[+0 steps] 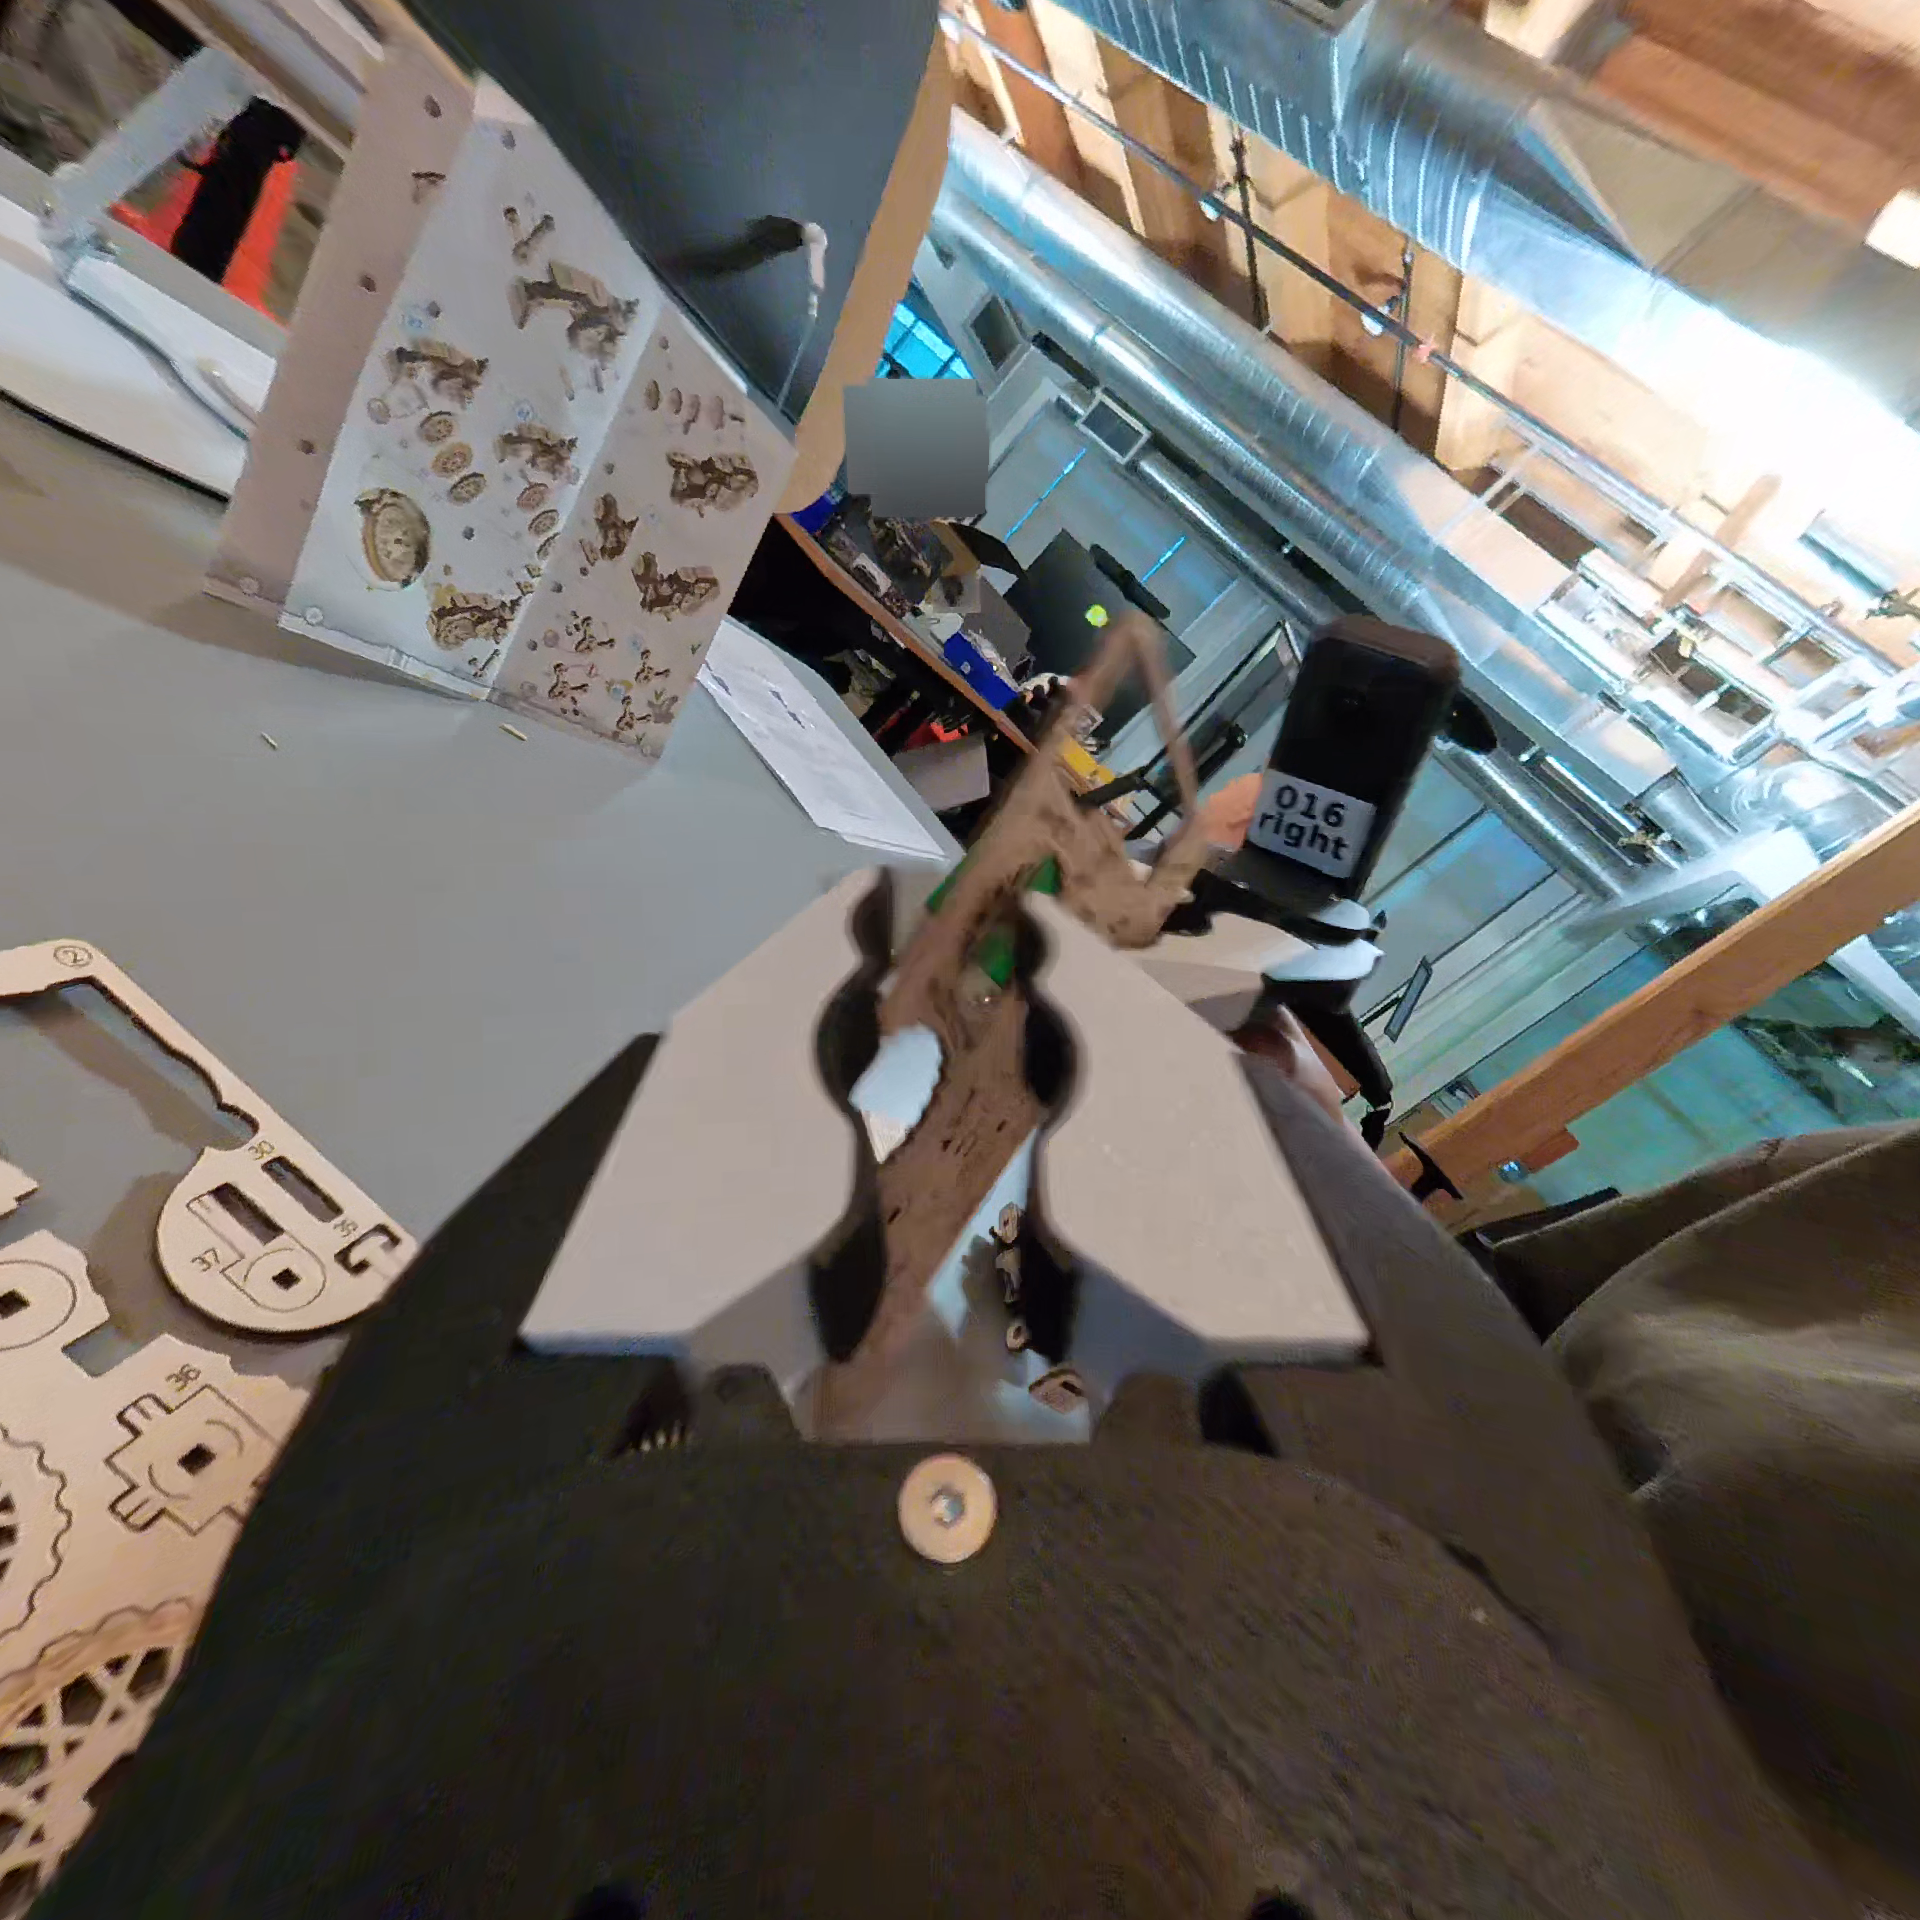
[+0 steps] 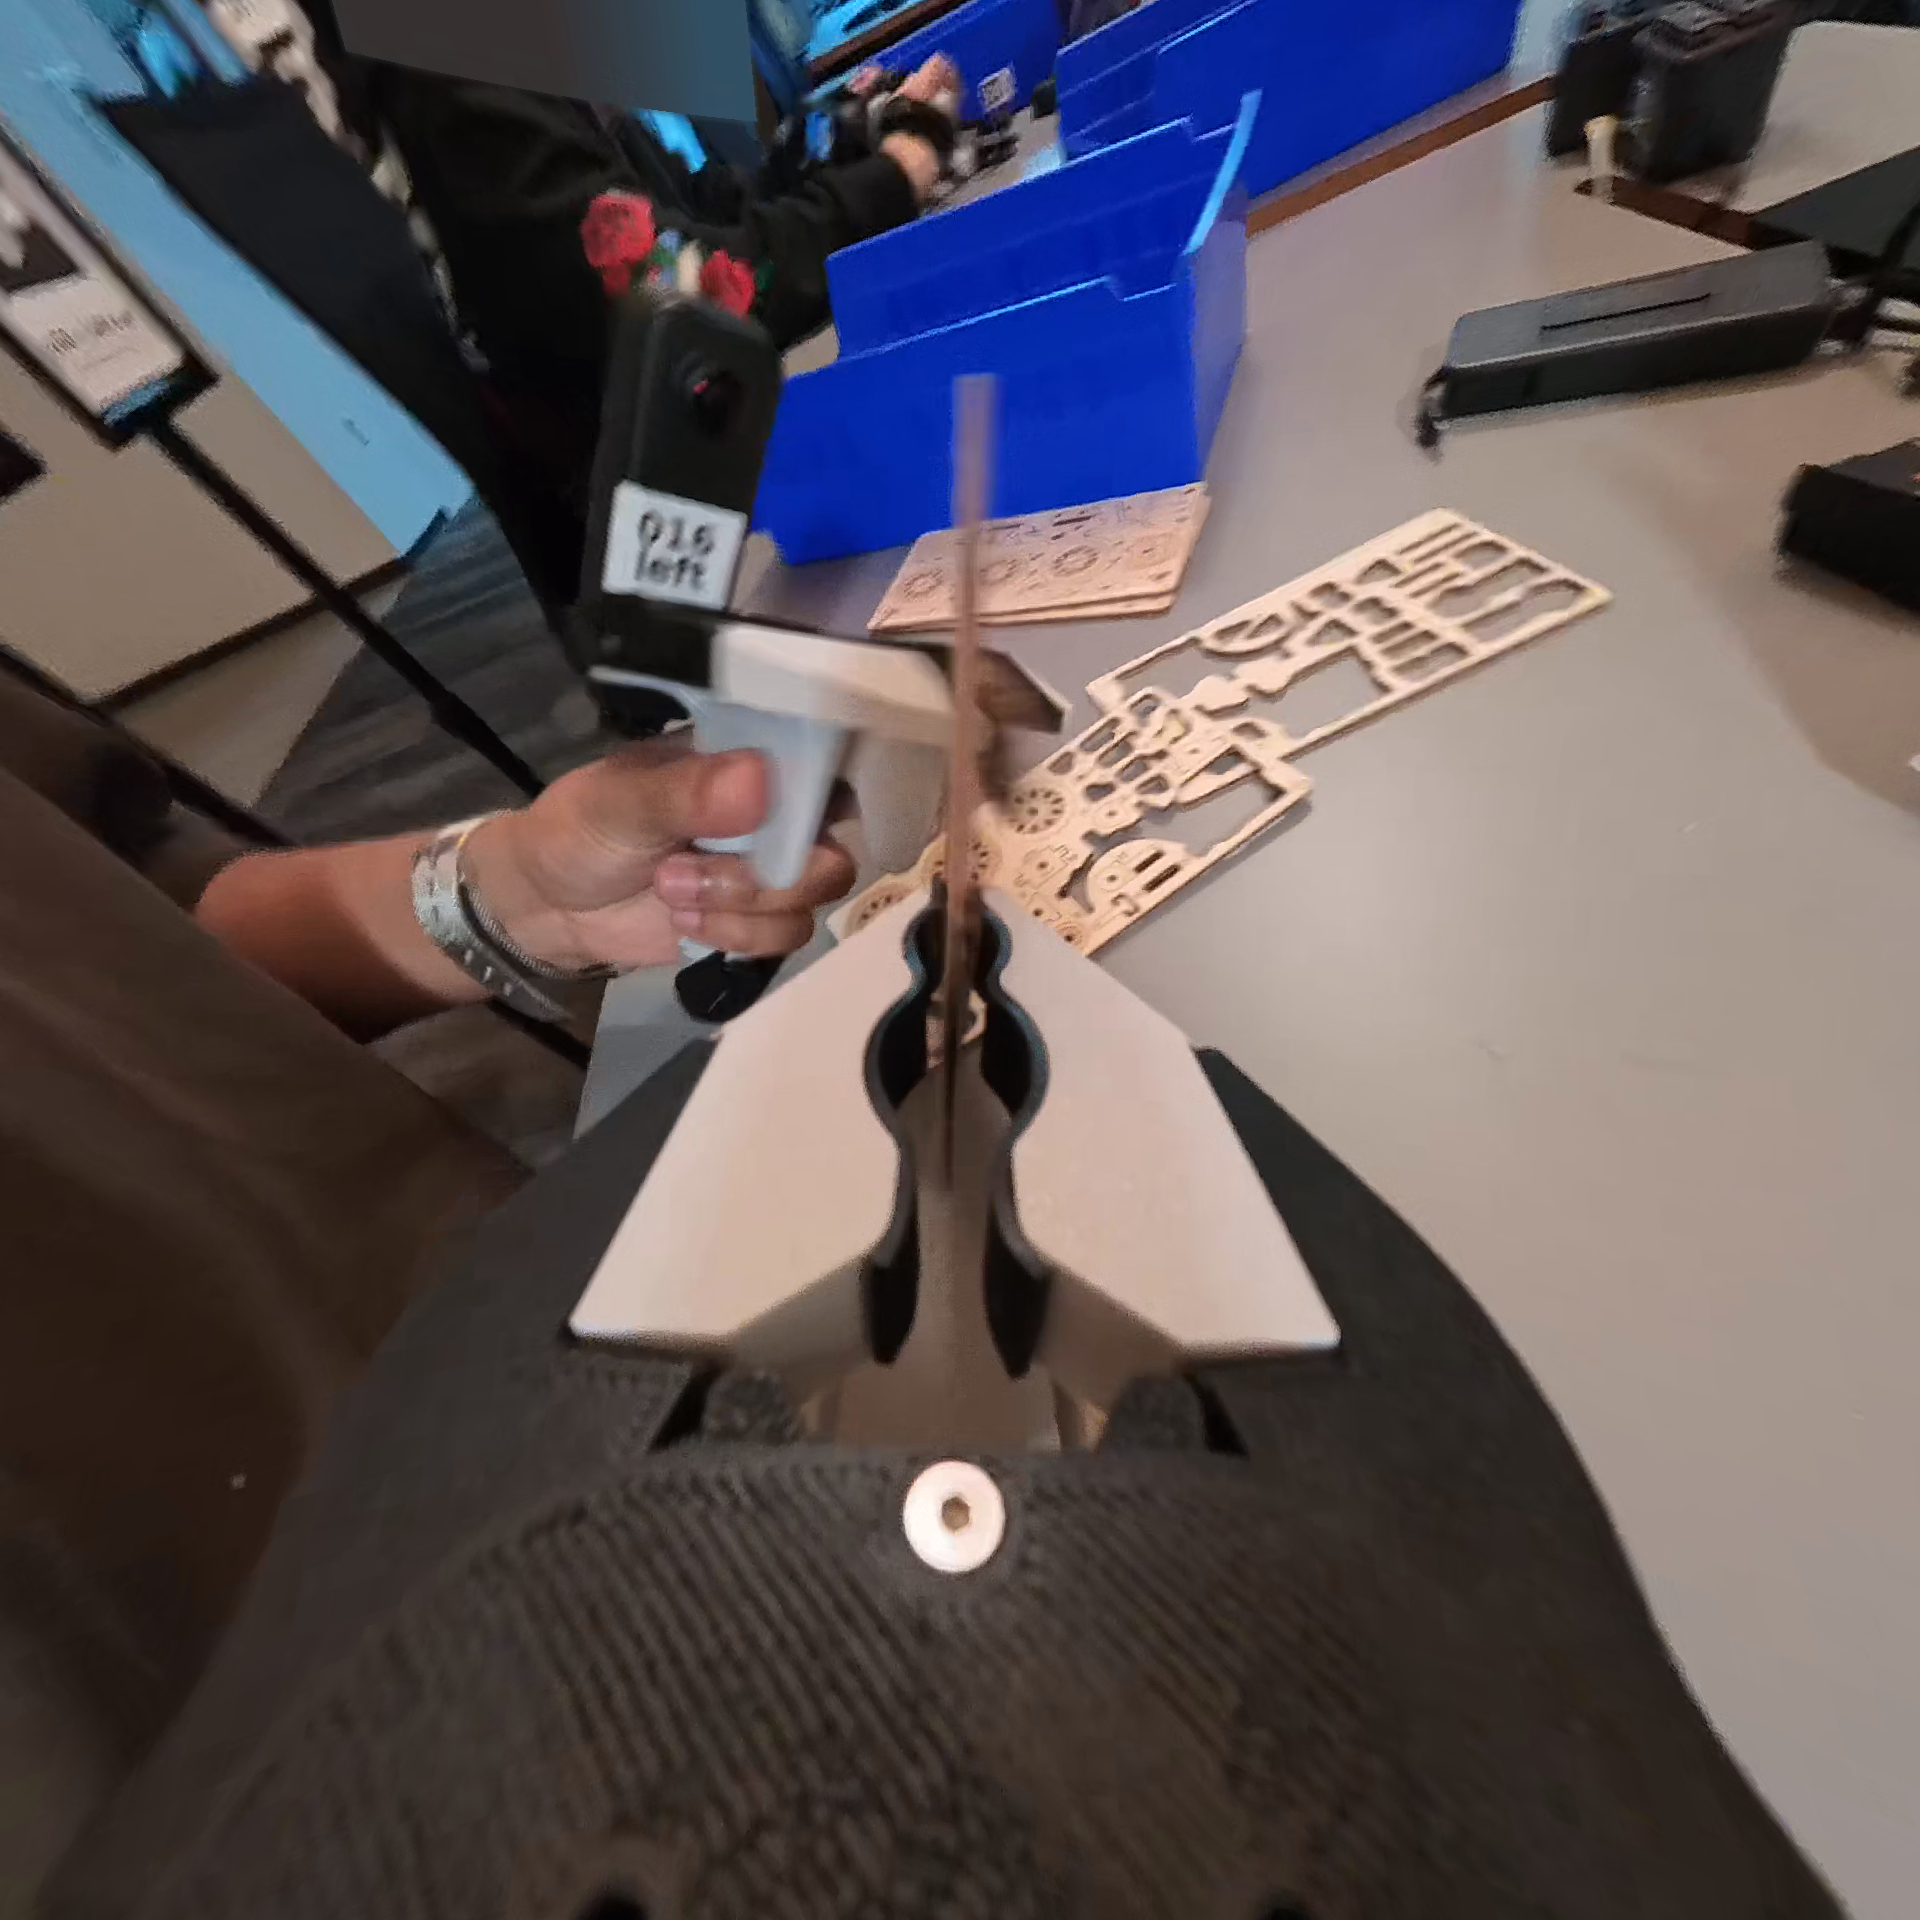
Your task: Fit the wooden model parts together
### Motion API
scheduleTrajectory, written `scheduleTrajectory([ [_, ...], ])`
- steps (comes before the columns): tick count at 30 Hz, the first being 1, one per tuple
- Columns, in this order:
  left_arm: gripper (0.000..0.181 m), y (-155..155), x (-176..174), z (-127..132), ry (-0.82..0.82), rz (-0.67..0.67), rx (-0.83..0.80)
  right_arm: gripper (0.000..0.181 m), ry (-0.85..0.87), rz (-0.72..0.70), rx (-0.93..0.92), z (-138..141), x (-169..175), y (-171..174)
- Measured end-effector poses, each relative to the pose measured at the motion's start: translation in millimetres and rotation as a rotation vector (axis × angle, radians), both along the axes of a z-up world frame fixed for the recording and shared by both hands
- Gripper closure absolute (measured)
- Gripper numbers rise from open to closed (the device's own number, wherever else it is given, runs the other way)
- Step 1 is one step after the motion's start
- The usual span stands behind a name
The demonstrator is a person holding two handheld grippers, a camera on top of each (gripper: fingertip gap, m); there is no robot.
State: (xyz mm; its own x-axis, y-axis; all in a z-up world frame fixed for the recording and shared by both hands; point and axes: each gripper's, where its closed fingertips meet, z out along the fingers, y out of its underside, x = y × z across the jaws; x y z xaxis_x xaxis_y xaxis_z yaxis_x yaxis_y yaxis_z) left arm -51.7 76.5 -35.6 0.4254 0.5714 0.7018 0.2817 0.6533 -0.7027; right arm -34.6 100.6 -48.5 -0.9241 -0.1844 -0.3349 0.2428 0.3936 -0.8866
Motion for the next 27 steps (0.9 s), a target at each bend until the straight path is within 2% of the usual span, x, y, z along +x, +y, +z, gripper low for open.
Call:
scheduleTrajectory([
  [1, 0.170, -2, -1, -3, -0.010, 0.016, -0.003, 0.179, 0.039, 0.015, 0.015, -3, 4, 0],
  [3, 0.170, -6, -2, -7, -0.010, 0.070, -0.037, 0.177, 0.140, 0.017, 0.032, -7, 10, -4],
  [5, 0.169, -8, -2, -6, -0.016, 0.068, -0.032, 0.176, 0.188, 0.009, 0.046, -7, 12, -6],
  [8, 0.168, -5, 0, 2, 0.004, 0.033, 0.017, 0.180, 0.132, -0.019, 0.039, -2, 5, -4],
  [12, 0.165, -4, 0, 3, 0.005, 0.034, 0.001, 0.181, 0.036, -0.039, 0.002, 3, -4, -1],
  [15, 0.153, -14, 0, 6, 0.007, 0.057, 0.036, 0.180, 0.003, -0.131, 0.011, 4, -33, 8],
  [17, 0.150, -23, 1, 6, 0.004, 0.069, 0.061, 0.180, -0.070, -0.214, -0.001, 8, -62, 22],
  [20, 0.150, -30, 0, 1, -0.021, 0.093, 0.029, 0.180, -0.278, -0.355, -0.020, 7, -111, 53],
  [24, 0.149, -18, -5, -15, -0.112, 0.059, -0.106, 0.180, -0.534, -0.440, 0.085, -32, -145, 77],
  [27, 0.147, -3, -8, -34, -0.193, 0.025, -0.246, 0.180, -0.603, -0.441, 0.136, -54, -150, 71],
])
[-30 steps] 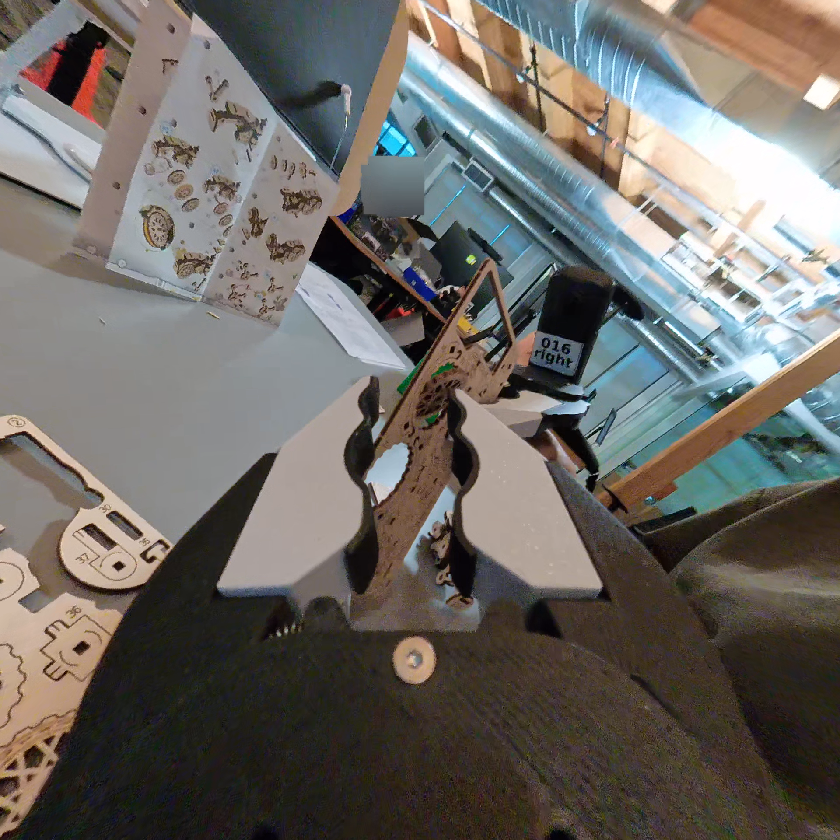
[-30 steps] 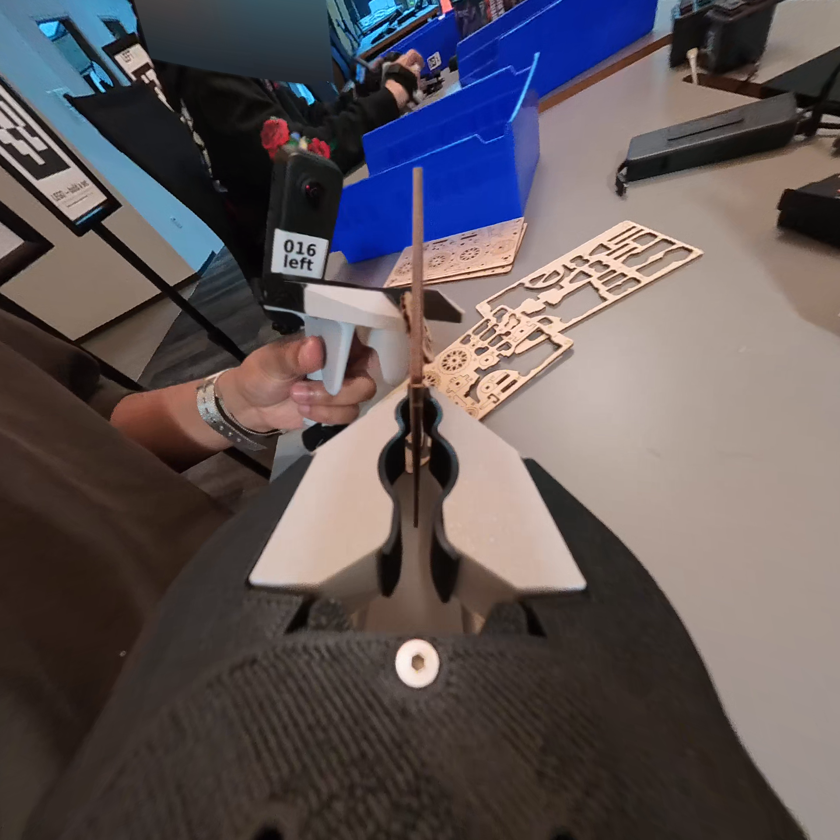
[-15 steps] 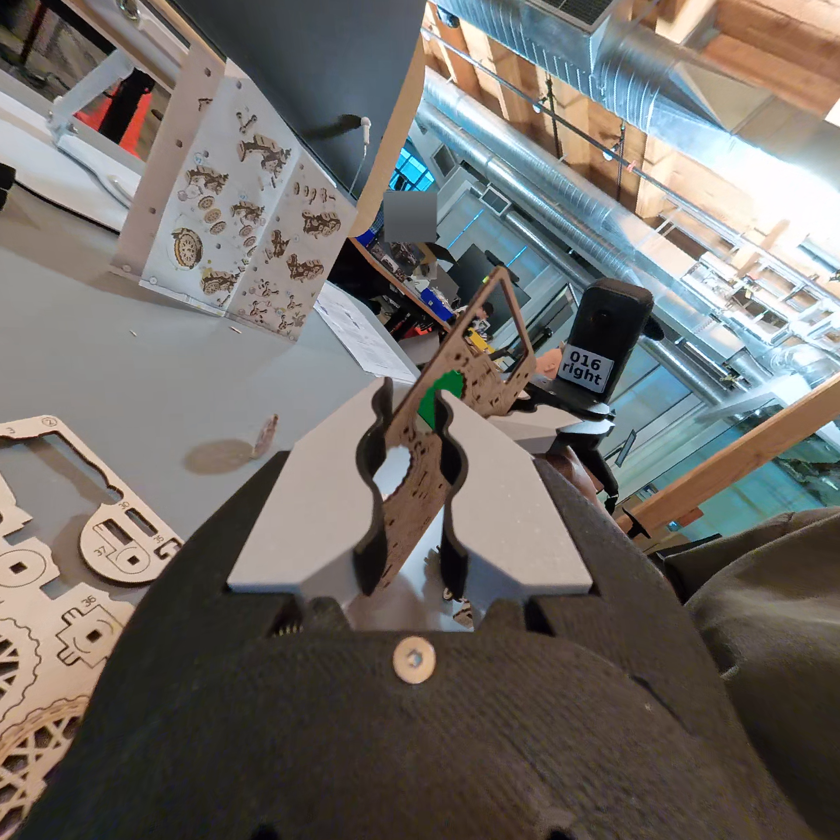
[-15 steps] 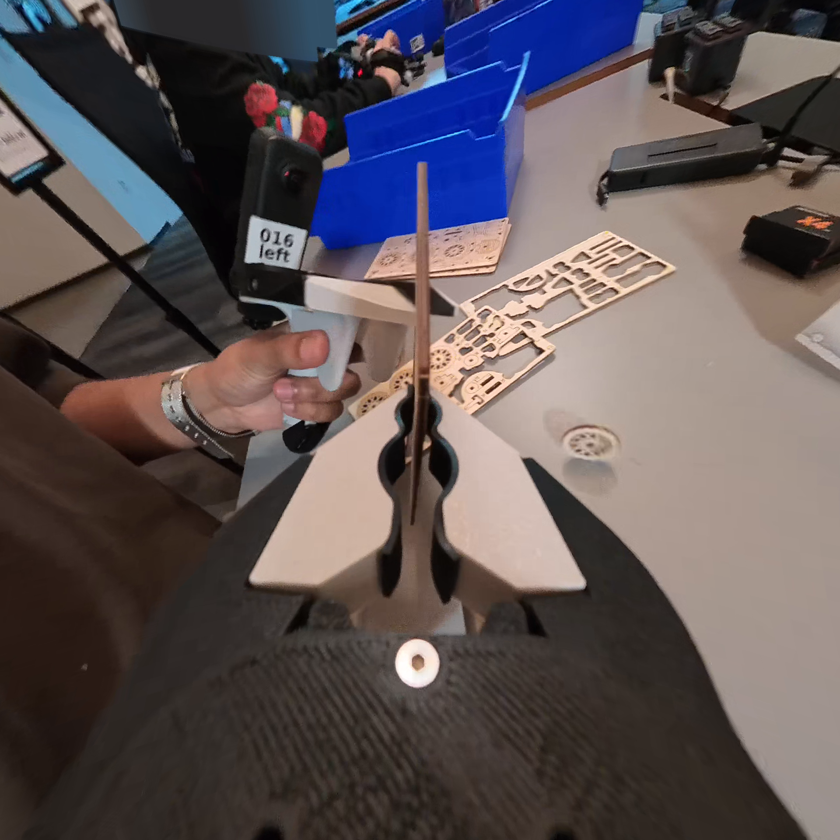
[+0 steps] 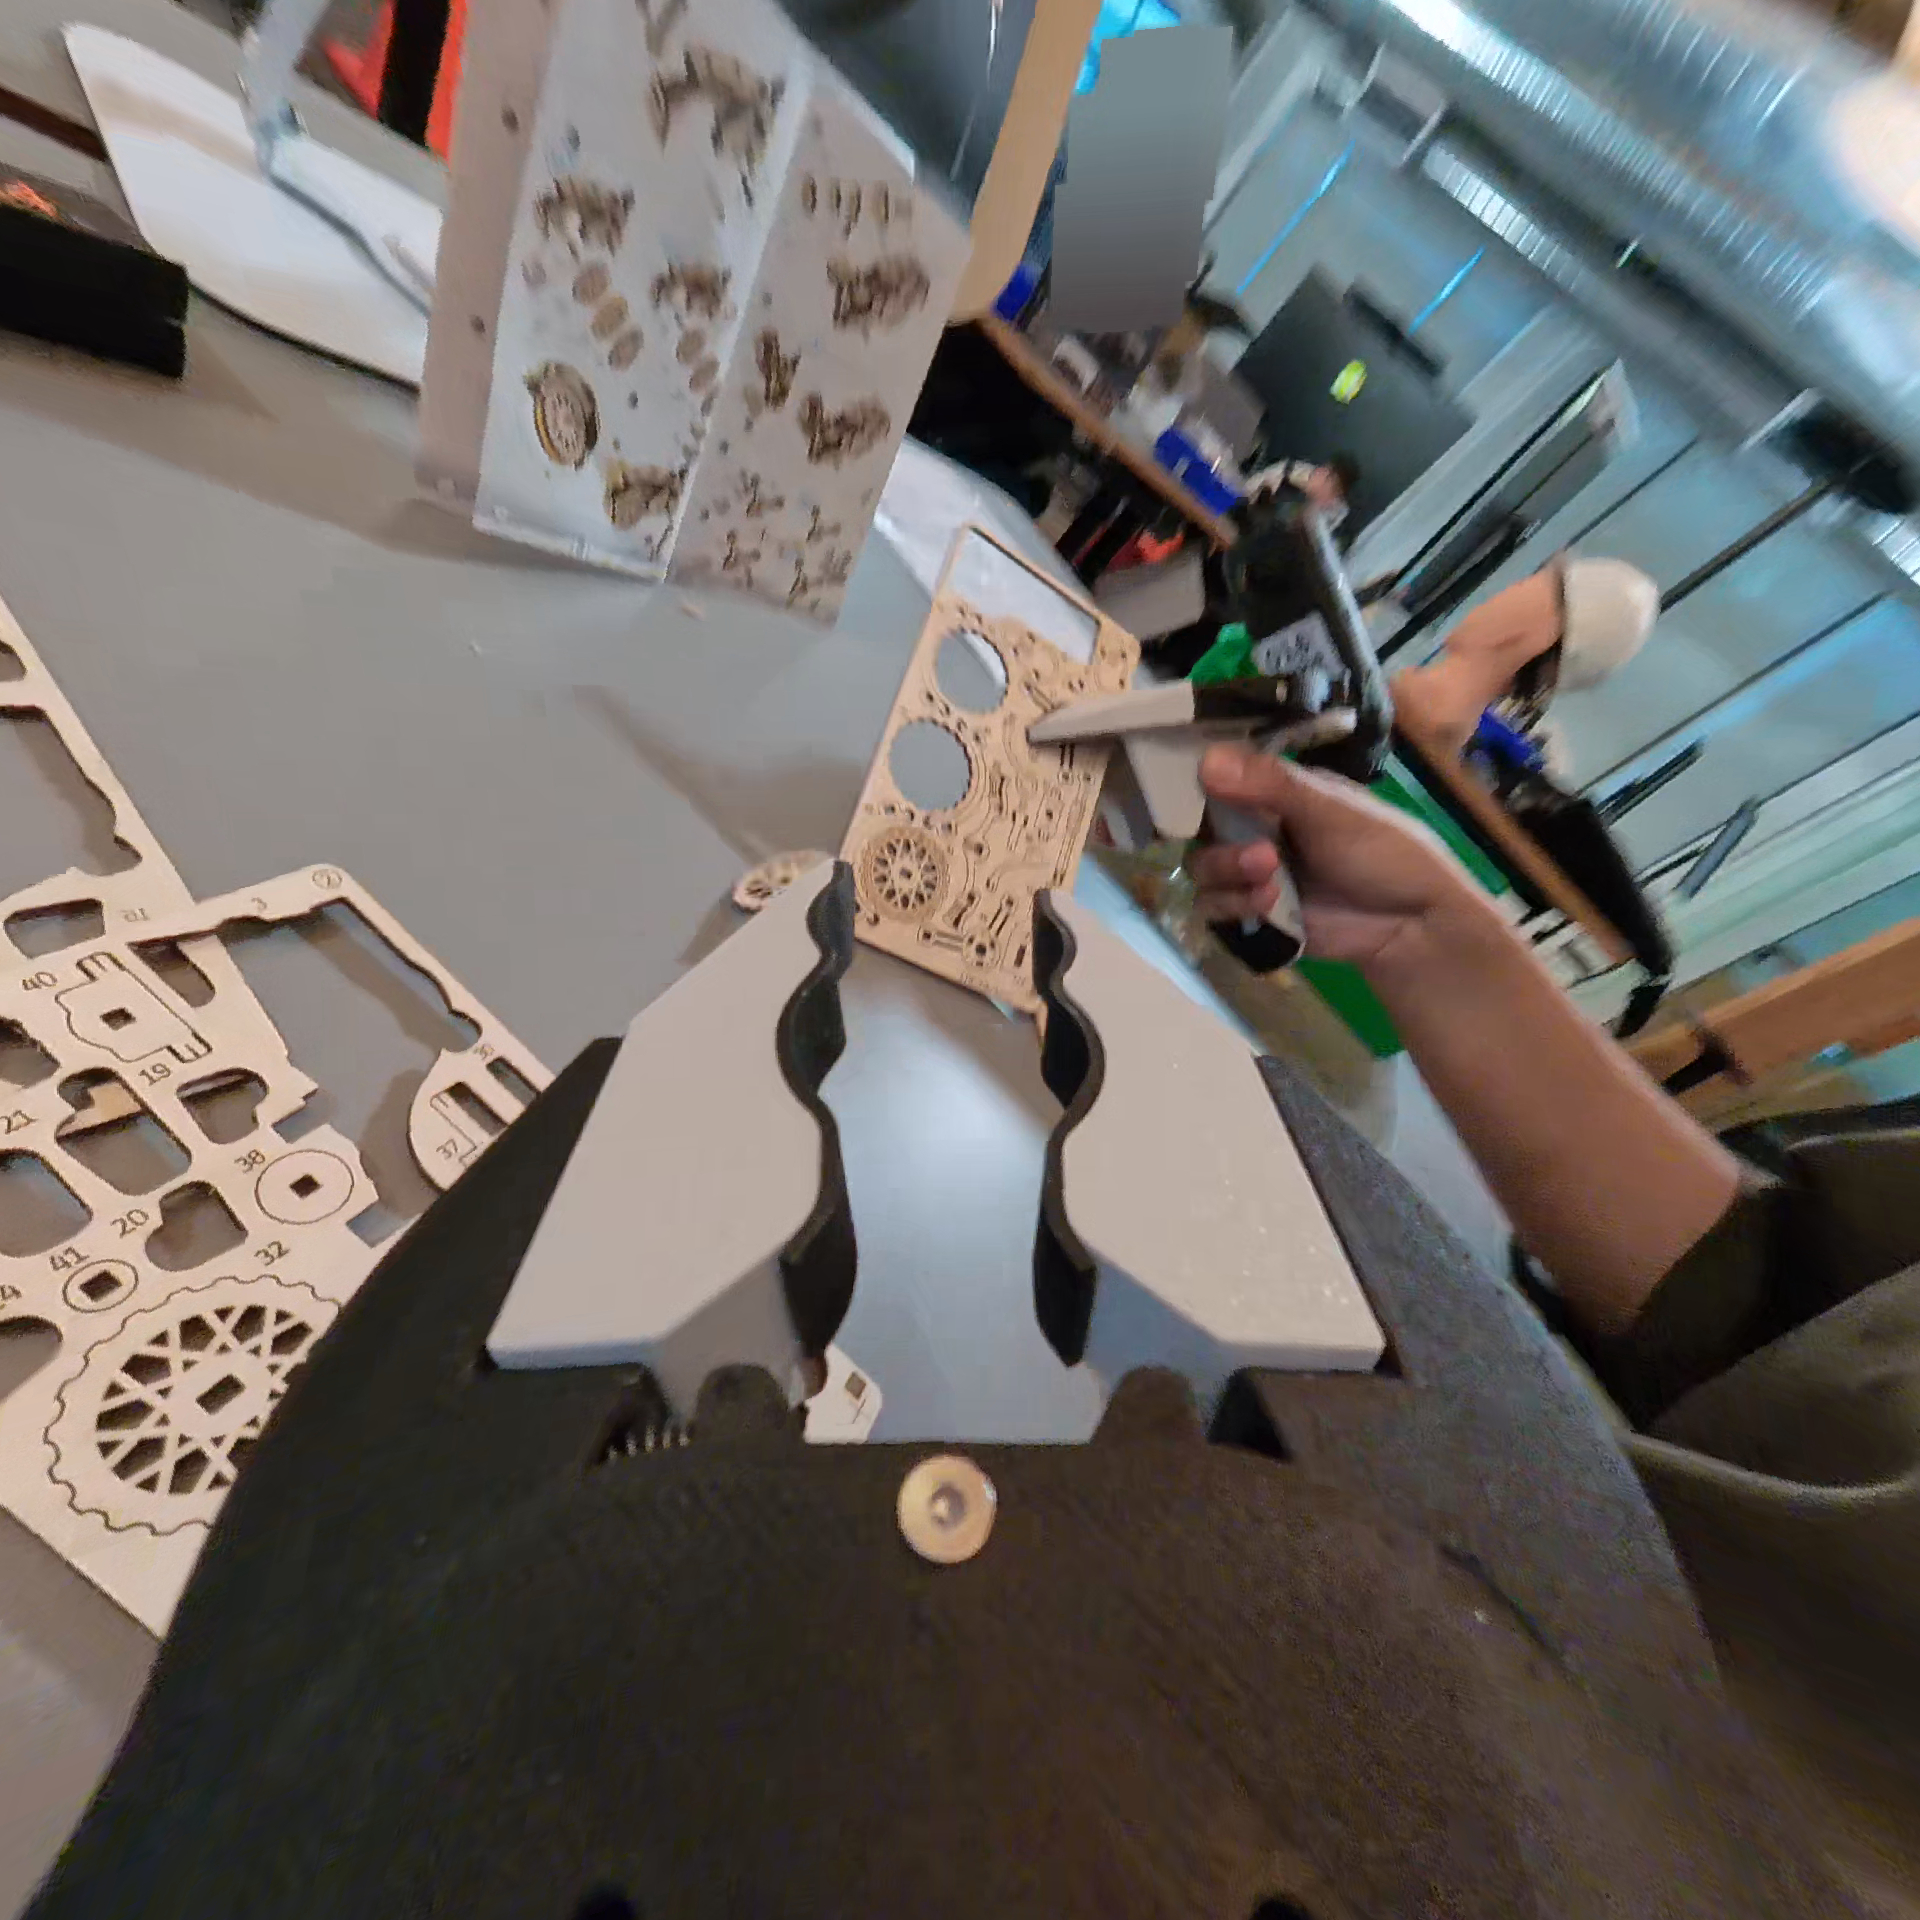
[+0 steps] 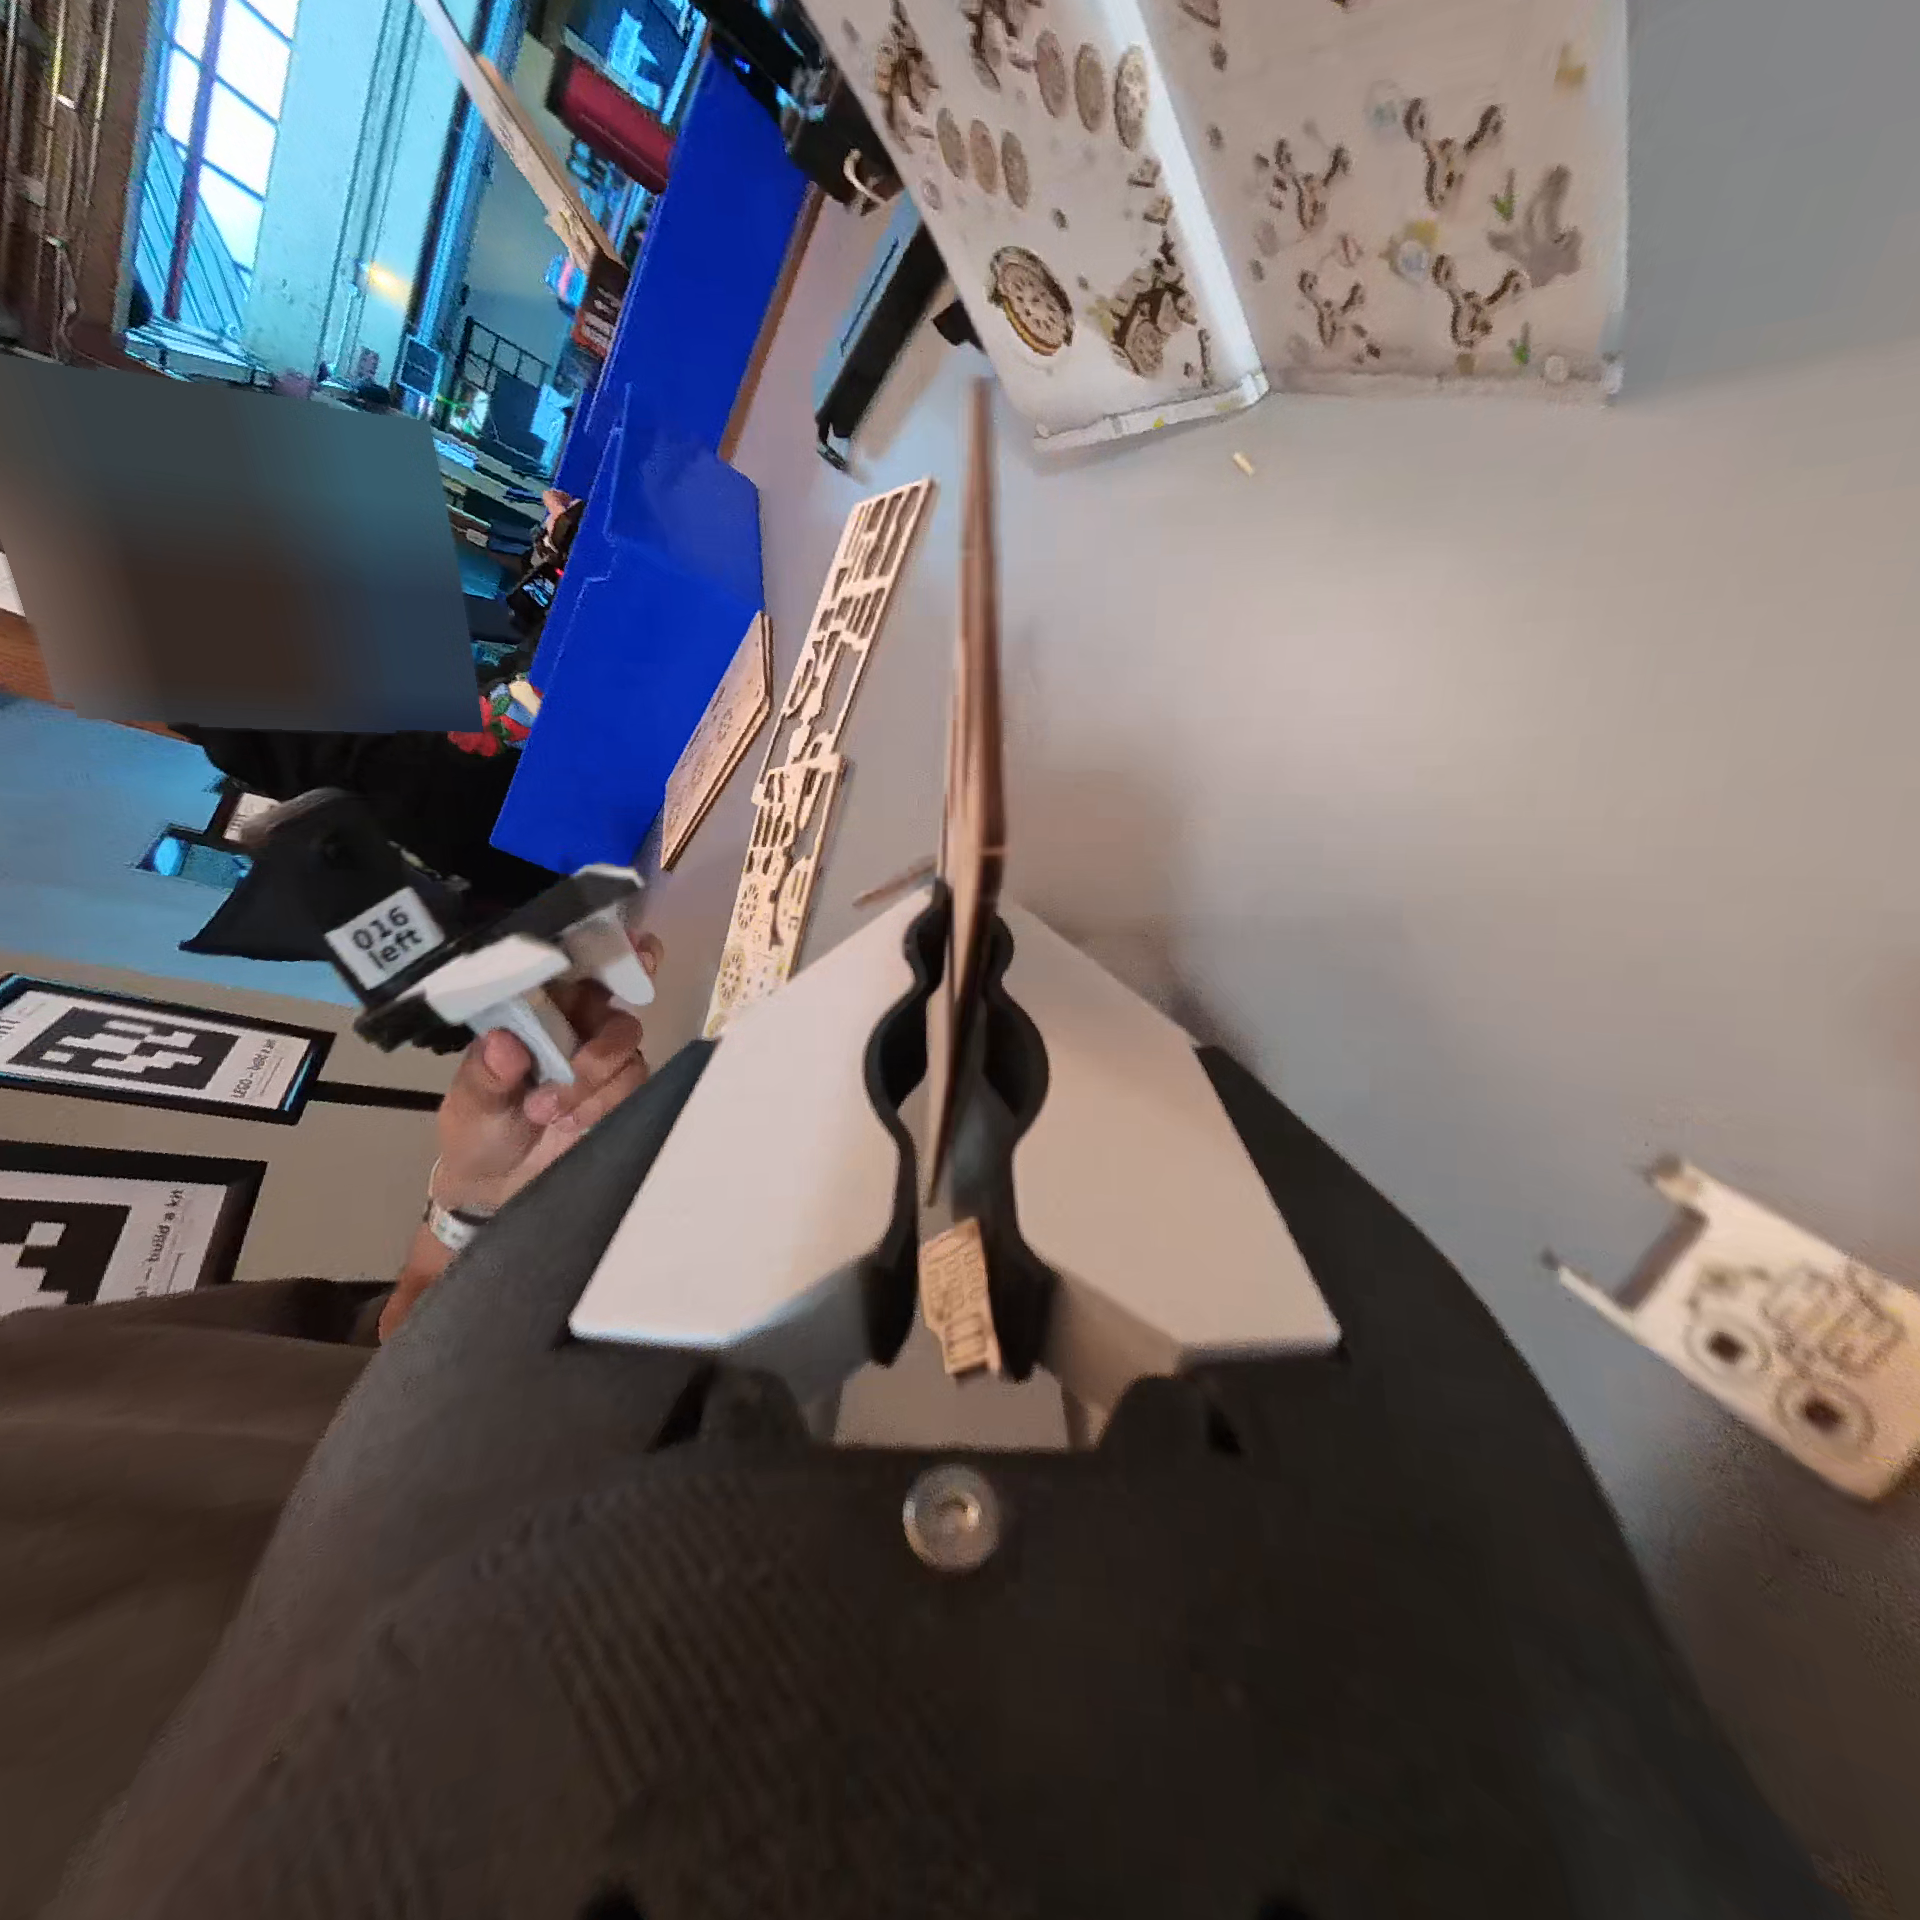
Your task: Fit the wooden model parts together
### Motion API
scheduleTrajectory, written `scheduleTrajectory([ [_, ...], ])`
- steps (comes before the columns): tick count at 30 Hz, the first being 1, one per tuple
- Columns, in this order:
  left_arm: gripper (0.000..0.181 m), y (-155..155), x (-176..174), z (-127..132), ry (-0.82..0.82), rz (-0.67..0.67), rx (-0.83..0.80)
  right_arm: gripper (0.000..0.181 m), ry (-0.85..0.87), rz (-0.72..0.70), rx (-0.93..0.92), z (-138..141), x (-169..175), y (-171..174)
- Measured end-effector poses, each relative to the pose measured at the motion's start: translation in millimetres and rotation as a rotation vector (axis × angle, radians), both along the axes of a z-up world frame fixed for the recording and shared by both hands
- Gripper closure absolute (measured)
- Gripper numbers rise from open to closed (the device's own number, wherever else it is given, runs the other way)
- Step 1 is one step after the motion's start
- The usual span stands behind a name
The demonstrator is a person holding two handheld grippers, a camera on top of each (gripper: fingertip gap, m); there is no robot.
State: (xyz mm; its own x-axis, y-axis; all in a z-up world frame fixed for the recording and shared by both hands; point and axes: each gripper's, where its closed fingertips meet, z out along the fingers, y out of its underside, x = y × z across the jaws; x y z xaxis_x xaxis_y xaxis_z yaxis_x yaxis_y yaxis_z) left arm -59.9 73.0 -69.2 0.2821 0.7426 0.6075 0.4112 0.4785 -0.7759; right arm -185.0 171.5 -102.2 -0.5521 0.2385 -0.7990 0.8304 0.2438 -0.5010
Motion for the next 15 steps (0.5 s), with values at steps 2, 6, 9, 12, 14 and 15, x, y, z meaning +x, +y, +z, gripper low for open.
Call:
scheduleTrajectory([
  [2, 0.148, 7, -1, -8, -0.031, -0.013, -0.073, 0.178, -0.012, 0.008, 0.003, -5, -6, -12],
  [6, 0.148, 13, -1, -10, -0.046, -0.021, -0.115, 0.149, 0.084, -0.003, 0.121, -23, -26, -22],
  [9, 0.148, 10, 0, -15, -0.064, -0.011, -0.167, 0.126, 0.153, -0.032, 0.124, -17, -31, -18],
  [12, 0.148, 9, -1, -22, -0.084, -0.013, -0.222, 0.119, 0.283, -0.045, 0.198, -14, -32, -2],
  [14, 0.148, 13, -2, -23, -0.083, -0.023, -0.230, 0.118, 0.371, -0.044, 0.255, -10, -29, 11],
  [15, 0.148, 15, -2, -22, -0.082, -0.031, -0.222, 0.117, 0.397, -0.049, 0.274, -6, -26, 18],
])
